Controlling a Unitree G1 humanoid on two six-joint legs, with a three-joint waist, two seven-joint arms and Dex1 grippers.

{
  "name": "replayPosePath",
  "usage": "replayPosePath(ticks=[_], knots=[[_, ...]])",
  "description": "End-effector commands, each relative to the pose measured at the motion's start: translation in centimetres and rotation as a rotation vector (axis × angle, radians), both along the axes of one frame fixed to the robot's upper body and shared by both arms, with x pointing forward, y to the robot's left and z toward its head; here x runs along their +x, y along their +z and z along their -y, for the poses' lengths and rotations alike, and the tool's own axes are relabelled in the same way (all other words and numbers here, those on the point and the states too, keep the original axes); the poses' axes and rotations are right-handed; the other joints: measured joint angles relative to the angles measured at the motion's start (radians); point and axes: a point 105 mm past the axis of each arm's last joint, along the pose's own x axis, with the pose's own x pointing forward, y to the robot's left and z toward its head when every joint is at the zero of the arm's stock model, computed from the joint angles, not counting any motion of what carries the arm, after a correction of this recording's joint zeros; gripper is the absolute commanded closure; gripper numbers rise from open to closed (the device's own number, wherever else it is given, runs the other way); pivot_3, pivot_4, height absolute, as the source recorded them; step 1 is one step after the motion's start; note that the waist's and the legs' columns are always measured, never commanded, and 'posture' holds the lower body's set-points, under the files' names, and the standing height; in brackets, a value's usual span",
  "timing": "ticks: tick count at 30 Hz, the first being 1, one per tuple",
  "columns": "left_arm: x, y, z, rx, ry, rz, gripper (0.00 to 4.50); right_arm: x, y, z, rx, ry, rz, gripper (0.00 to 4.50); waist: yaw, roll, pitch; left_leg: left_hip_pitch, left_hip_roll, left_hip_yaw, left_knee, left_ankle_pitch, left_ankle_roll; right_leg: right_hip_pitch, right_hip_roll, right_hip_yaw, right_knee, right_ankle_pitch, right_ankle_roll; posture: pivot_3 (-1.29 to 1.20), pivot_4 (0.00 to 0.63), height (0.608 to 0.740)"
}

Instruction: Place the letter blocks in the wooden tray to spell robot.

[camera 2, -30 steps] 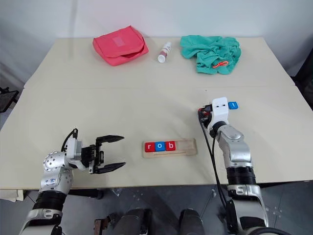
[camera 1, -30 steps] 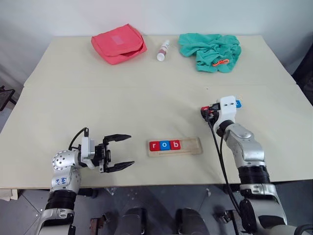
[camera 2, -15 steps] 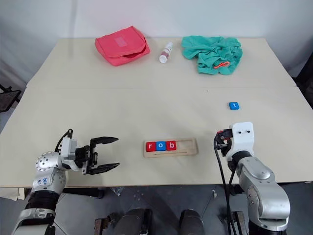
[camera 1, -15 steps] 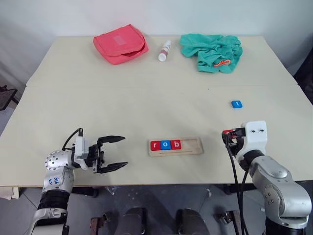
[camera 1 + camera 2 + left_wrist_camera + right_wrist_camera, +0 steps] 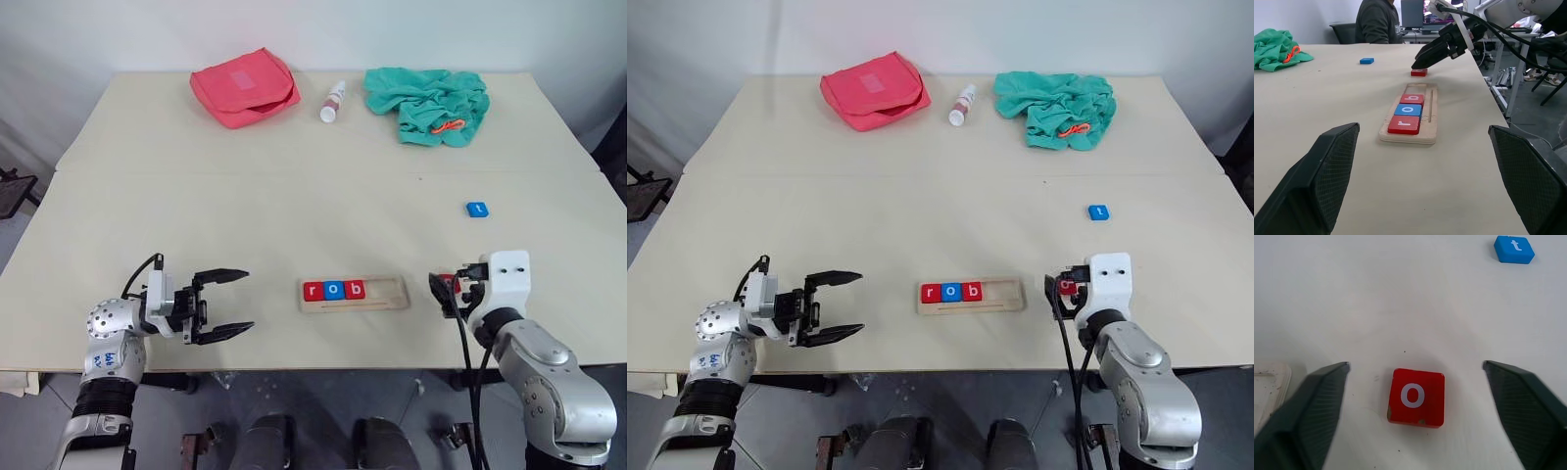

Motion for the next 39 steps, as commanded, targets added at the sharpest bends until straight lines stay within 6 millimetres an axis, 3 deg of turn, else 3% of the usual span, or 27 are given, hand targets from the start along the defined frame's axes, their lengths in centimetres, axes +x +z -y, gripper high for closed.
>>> replayPosePath(ticks=[1, 7, 10, 16, 28, 32, 35, 39], knots=[[-0.7, 0.6, -0.2, 0.015, -0.057, 0.031, 0.00, -0.4, 1.9, -0.3, -0.025, 0.072, 0.074, 0.01, 0.000, 0.000, 0.000, 0.000, 0.000, 0.000, 0.000, 0.000, 0.000, 0.000, 0.000, 0.000, 0.000, 0.000, 0.000, 0.00, 0.150, 0.740], [-0.5, 0.6, 0.0, 0.010, -0.060, 0.032, 0.00, -0.7, 3.3, 0.7, -0.163, 0.324, 0.059, 0.01, 0.001, 0.000, 0.000, 0.000, 0.000, 0.000, 0.000, 0.000, 0.000, 0.001, 0.000, 0.000, 0.000, 0.000, 0.000, 0.00, 0.150, 0.740], [-0.5, 0.4, 0.1, 0.007, -0.065, 0.031, 0.00, -1.1, 2.9, 1.7, -0.296, 0.518, -0.035, 0.01, 0.003, 0.000, 0.000, 0.000, 0.000, 0.001, 0.000, 0.000, 0.001, 0.001, 0.000, 0.000, -0.001, 0.000, 0.000, 0.00, 0.150, 0.740], [-0.9, 0.1, 0.0, 0.008, -0.081, 0.018, 0.00, 0.3, 3.3, 3.3, -0.460, 0.784, -0.119, 0.01, -0.001, -0.001, 0.000, 0.000, 0.001, 0.003, 0.001, 0.000, 0.001, 0.002, 0.000, 0.000, -0.002, 0.000, 0.000, 0.00, 0.150, 0.740], [-1.7, 0.0, 0.2, 0.009, -0.084, 0.024, 0.00, 4.3, 1.6, 3.7, -0.637, 1.072, -0.244, 0.01, 0.002, -0.002, 0.000, 0.000, 0.001, 0.003, 0.002, 0.000, 0.001, 0.002, -0.001, -0.002, -0.002, 0.000, 0.000, 0.00, 0.150, 0.740], [-1.9, 0.0, 0.2, 0.009, -0.086, 0.026, 0.00, 4.4, 0.8, 3.7, -0.656, 1.110, -0.287, 0.01, 0.001, -0.002, 0.000, -0.001, 0.001, 0.003, 0.003, 0.000, 0.001, 0.001, -0.001, -0.003, -0.003, 0.000, 0.000, 0.00, 0.150, 0.740], [-2.0, 0.1, 0.3, 0.008, -0.085, 0.027, 0.00, 4.3, 0.5, 3.6, -0.643, 1.124, -0.299, 0.52, 0.001, -0.002, 0.000, -0.001, 0.001, 0.002, 0.003, 0.000, 0.001, 0.002, -0.001, -0.003, -0.002, 0.000, 0.000, 0.00, 0.150, 0.740], [-1.9, 0.1, 0.4, 0.006, -0.081, 0.028, 0.00, 4.2, 0.3, 3.6, -0.647, 1.129, -0.304, 1.84, 0.000, -0.002, 0.000, -0.001, 0.001, 0.002, 0.004, 0.000, 0.001, 0.002, -0.001, -0.003, -0.002, 0.000, 0.000, 0.00, 0.150, 0.740]])
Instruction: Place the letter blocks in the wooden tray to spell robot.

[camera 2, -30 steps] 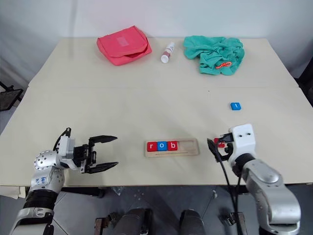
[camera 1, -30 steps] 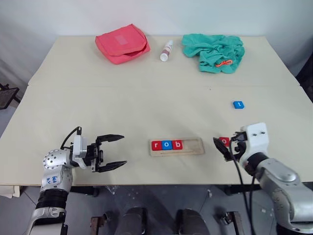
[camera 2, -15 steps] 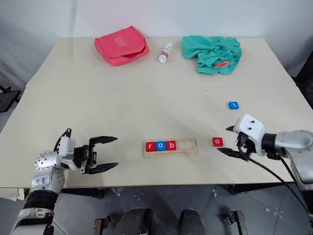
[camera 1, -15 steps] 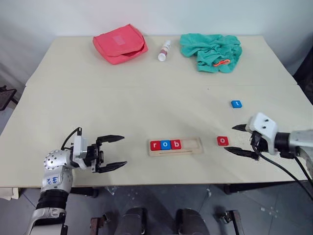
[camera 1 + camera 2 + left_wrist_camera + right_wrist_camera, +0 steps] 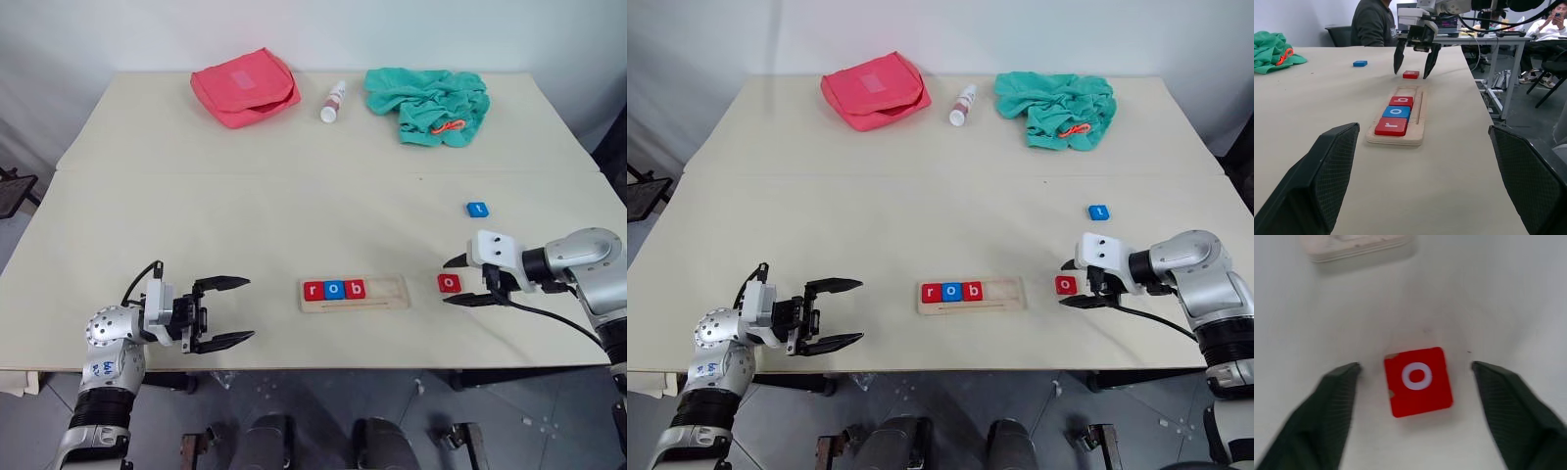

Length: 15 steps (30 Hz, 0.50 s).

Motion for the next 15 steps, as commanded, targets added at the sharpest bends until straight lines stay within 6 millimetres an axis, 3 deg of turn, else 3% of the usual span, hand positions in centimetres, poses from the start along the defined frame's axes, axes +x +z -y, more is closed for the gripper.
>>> replayPosePath(ticks=[1, 4, 11, 15], knots=[[-0.7, 0.4, 0.2, 0.011, -0.061, 0.028, 0.00, 0.0, -0.4, 0.6, -0.020, -0.025, -0.002, 2.17, 0.000, 0.000, 0.000, 0.000, 0.000, 0.000, 0.000, 0.000, 0.000, 0.000, 0.000, 0.000, 0.000, 0.000, 0.000, 0.00, 0.150, 0.740], [-0.6, 0.4, 0.3, 0.010, -0.062, 0.029, 0.00, 0.1, -0.1, 0.9, -0.033, -0.032, 0.025, 3.05, 0.001, 0.000, 0.000, 0.000, 0.000, 0.000, 0.001, 0.000, 0.000, 0.001, 0.000, 0.000, 0.000, 0.000, 0.000, 0.00, 0.150, 0.740], [-0.1, 0.4, 0.6, 0.006, -0.073, 0.030, 0.00, 0.2, 4.3, -2.6, 0.093, 0.020, 0.114, 3.05, 0.001, 0.000, 0.000, 0.000, 0.000, 0.000, 0.000, 0.000, 0.000, 0.000, 0.000, 0.000, 0.000, 0.000, 0.000, 0.00, 0.150, 0.740], [0.1, 0.3, 0.7, 0.007, -0.088, 0.029, 0.00, -0.8, 5.9, -6.9, 0.152, 0.095, 0.073, 3.05, 0.000, 0.000, 0.000, 0.000, 0.001, 0.000, 0.000, 0.000, 0.000, -0.001, 0.000, 0.000, 0.000, 0.000, 0.000, 0.00, 0.150, 0.740]])
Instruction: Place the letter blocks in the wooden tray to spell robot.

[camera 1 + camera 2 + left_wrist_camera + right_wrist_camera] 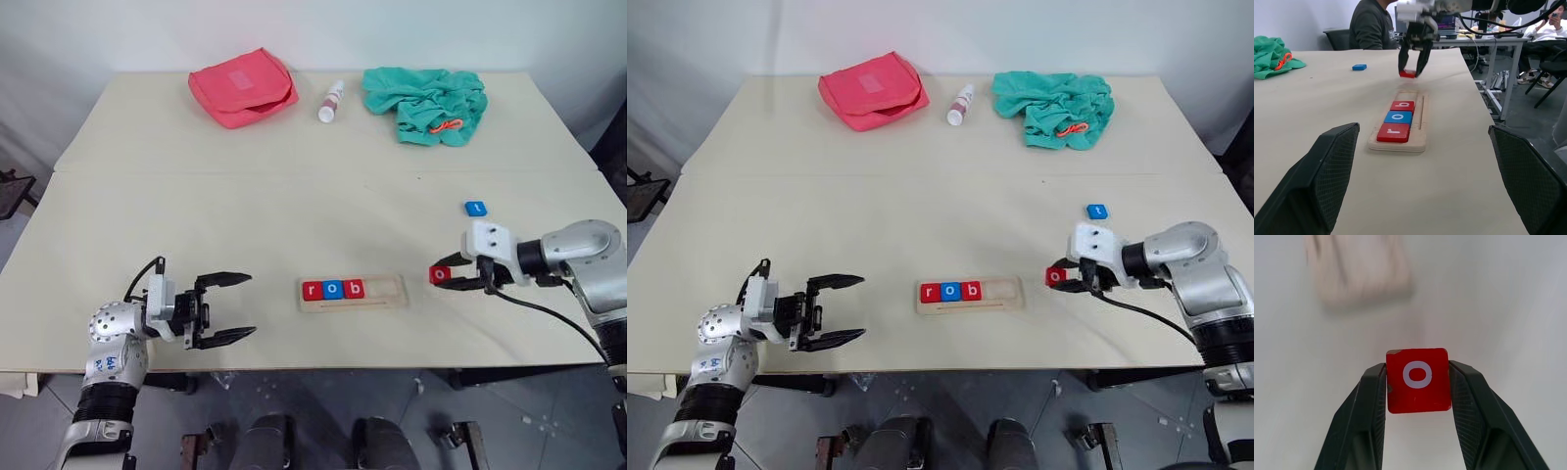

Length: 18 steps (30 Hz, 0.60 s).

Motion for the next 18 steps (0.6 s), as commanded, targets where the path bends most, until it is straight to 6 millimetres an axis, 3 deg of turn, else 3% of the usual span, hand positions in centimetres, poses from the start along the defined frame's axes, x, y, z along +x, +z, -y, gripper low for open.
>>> replayPosePath(ticks=[1, 6, 18], knots=[[-0.5, -0.1, 0.3, 0.019, -0.079, 0.020, 0.00, -0.9, 2.1, -3.5, 0.056, 0.071, 0.004, 3.05, 0.001, 0.000, 0.000, 0.000, 0.000, 0.000, 0.000, 0.000, 0.000, 0.000, 0.000, 0.000, 0.000, 0.000, 0.000, 0.00, 0.150, 0.740], [-0.5, -0.1, 0.3, 0.024, -0.083, 0.023, 0.00, -1.4, 0.9, -5.7, 0.041, 0.114, -0.030, 3.05, 0.005, 0.000, 0.000, -0.001, -0.001, -0.003, 0.000, 0.000, 0.000, 0.000, 0.000, 0.000, 0.001, 0.000, 0.000, 0.00, 0.150, 0.740], [-1.1, -0.3, 0.3, 0.025, -0.075, 0.029, 0.00, -1.2, -1.0, -8.1, 0.029, 0.173, -0.049, 3.05, 0.000, 0.000, 0.000, -0.001, -0.001, -0.003, 0.000, 0.000, 0.000, 0.000, 0.000, -0.001, 0.001, 0.000, 0.000, 0.00, 0.150, 0.740]])
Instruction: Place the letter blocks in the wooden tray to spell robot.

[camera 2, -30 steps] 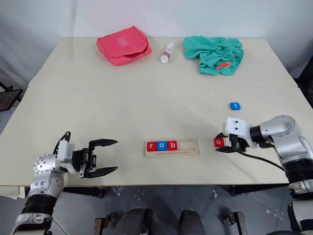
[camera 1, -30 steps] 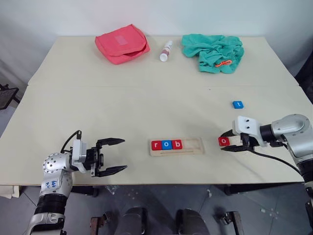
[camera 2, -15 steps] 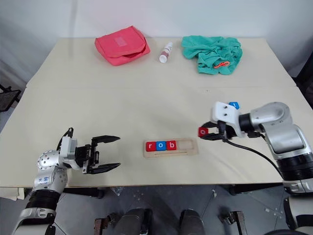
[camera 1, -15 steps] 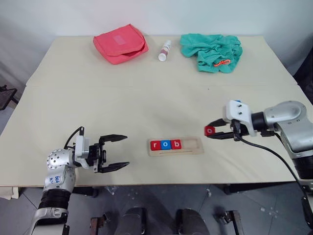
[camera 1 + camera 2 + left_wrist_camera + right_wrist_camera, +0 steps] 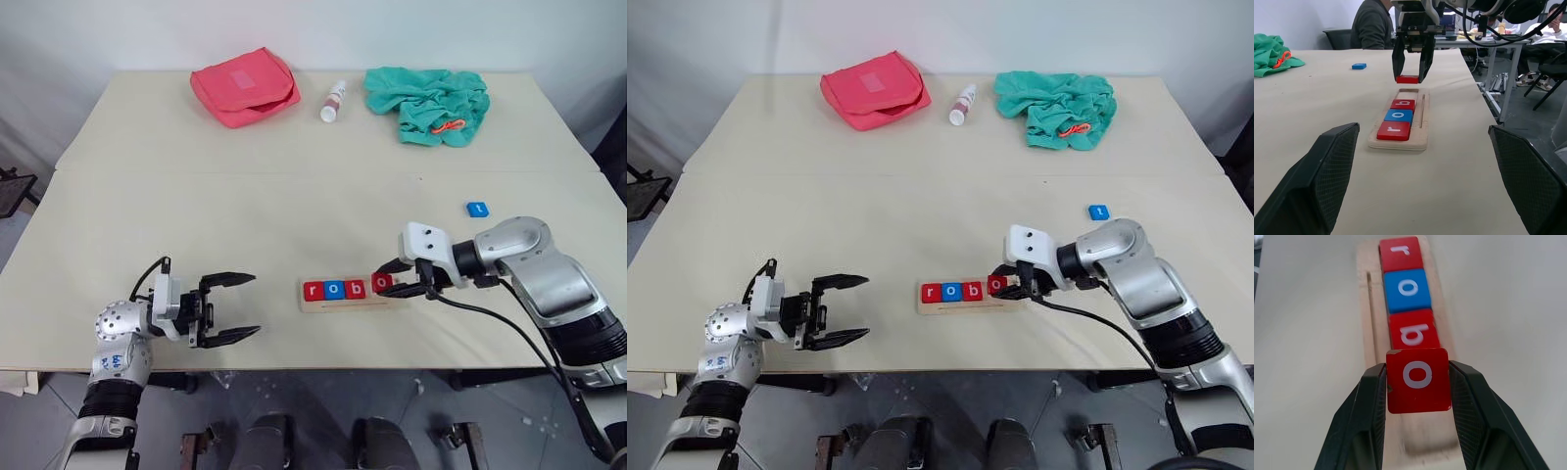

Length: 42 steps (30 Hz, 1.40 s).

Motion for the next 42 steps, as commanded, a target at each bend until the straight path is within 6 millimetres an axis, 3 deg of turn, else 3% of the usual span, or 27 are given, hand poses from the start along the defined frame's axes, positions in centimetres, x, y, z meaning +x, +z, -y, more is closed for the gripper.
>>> replayPosePath(ticks=[1, 10, 19, 30, 37, 42], knots=[[-1.1, 0.2, 0.1, 0.024, -0.070, 0.039, 0.00, 0.2, 0.6, -0.5, -0.004, 0.023, 0.041, 3.05, 0.000, 0.000, 0.000, 0.000, 0.000, 0.000, 0.000, 0.000, 0.000, 0.000, 0.000, 0.000, 0.000, 0.000, 0.000, 0.00, 0.150, 0.740], [-1.3, 0.2, 0.1, 0.017, -0.055, 0.043, 0.00, 0.9, -0.4, -0.6, -0.030, 0.029, 0.047, 3.05, -0.001, 0.000, 0.000, 0.000, 0.000, 0.000, 0.000, 0.000, 0.000, 0.000, 0.000, 0.000, 0.000, 0.000, 0.000, 0.00, 0.150, 0.740], [-1.1, 0.2, 0.4, 0.010, -0.050, 0.046, 0.00, 0.7, 0.0, -0.7, -0.029, 0.038, 0.061, 0.02, 0.000, 0.000, 0.000, 0.000, 0.000, 0.000, 0.000, 0.000, 0.000, 0.000, 0.000, 0.000, 0.000, 0.000, 0.000, 0.00, 0.150, 0.740], [-0.4, 0.3, 1.0, -0.004, -0.059, 0.052, 0.00, 0.0, 1.8, 0.5, 0.063, -0.057, 0.080, 0.02, 0.002, 0.000, 0.000, 0.000, 0.000, -0.001, 0.000, 0.000, 0.000, 0.000, 0.000, 0.000, 0.000, 0.000, 0.000, 0.00, 0.150, 0.740], [-0.4, 0.2, 0.8, -0.007, -0.050, 0.047, 0.00, 0.9, 1.8, 5.5, 0.110, -0.319, 0.113, 0.02, 0.003, 0.000, 0.000, 0.000, 0.000, 0.000, 0.000, 0.000, 0.000, 0.000, 0.000, -0.001, 0.000, 0.000, 0.000, 0.00, 0.150, 0.740], [0.0, 0.2, 0.6, -0.010, -0.029, 0.043, 0.00, 2.3, 2.4, 10.8, 0.216, -0.693, 0.207, 0.02, 0.006, 0.000, 0.000, 0.000, 0.000, 0.000, -0.001, 0.000, 0.000, 0.000, 0.000, -0.001, 0.001, 0.000, 0.000, 0.00, 0.150, 0.740]])
